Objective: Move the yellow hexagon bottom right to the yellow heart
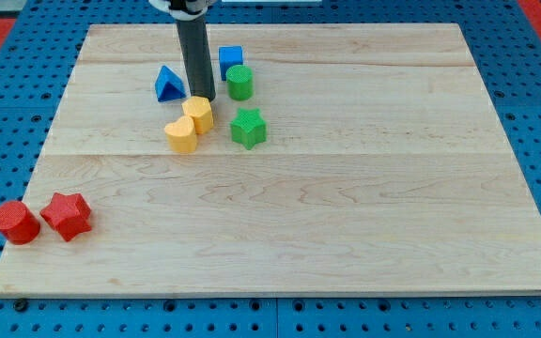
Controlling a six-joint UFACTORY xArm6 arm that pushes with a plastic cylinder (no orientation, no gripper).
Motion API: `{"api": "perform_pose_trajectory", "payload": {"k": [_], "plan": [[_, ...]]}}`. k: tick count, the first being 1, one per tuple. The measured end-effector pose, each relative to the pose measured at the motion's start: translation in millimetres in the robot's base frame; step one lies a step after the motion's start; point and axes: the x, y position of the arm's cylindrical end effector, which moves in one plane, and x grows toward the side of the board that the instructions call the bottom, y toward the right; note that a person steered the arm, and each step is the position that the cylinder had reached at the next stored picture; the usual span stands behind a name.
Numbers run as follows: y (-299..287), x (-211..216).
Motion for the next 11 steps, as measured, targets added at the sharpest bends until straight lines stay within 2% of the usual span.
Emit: {"api": "perform_pose_trajectory", "payload": {"k": [1,2,3,4,5,7,8,9,11], "plan": [[0.7,52.1],[-35.0,70.2],[-40.9,88.8],[73.4,86.5],[83.3,97.7],[29.5,119.6],[37.5,134.7],[106.8,144.6],[49.5,145.0]]}}
